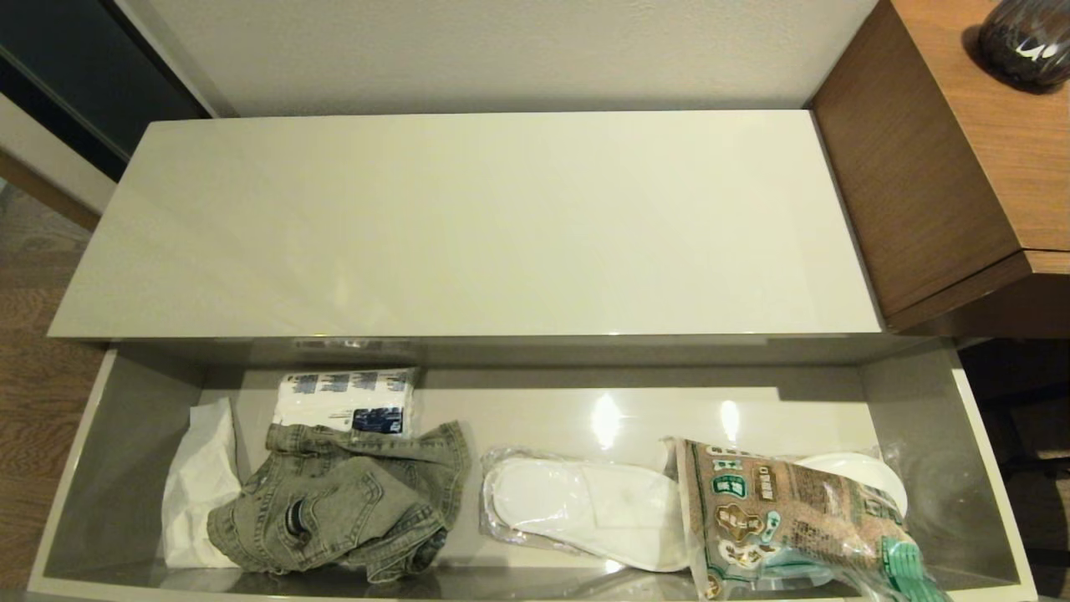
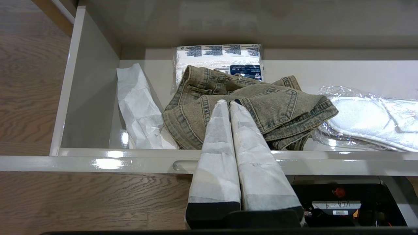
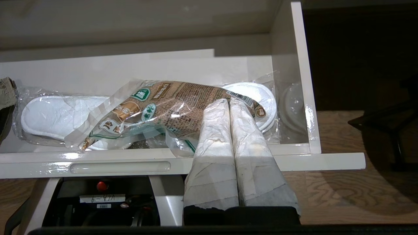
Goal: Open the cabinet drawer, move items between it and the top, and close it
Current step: Take out the disposable slippers from the drawer
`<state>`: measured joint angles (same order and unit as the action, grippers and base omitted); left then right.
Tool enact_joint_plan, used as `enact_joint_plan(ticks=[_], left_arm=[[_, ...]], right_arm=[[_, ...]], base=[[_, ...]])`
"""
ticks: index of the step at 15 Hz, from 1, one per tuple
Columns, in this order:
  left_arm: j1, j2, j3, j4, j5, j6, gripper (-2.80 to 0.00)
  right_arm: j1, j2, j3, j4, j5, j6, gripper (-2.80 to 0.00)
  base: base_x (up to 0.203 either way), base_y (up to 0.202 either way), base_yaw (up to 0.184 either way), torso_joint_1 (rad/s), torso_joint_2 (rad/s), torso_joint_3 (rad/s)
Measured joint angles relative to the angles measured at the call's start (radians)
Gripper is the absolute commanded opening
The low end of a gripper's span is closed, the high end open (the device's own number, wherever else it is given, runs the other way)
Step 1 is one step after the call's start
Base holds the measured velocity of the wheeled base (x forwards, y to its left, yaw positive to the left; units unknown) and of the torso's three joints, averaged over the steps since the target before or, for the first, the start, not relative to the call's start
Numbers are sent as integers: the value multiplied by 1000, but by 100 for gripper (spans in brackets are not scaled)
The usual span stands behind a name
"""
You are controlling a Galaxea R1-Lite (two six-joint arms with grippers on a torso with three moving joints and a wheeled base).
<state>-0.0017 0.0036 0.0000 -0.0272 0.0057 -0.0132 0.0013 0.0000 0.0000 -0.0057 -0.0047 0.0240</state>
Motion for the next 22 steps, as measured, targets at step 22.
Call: enact_joint_plan(ticks=[22], left_arm=[[0, 0, 0, 0, 0, 0, -280]], right_arm=[[0, 0, 0, 0, 0, 0, -280]], base=[[0, 0, 0, 0, 0, 0]])
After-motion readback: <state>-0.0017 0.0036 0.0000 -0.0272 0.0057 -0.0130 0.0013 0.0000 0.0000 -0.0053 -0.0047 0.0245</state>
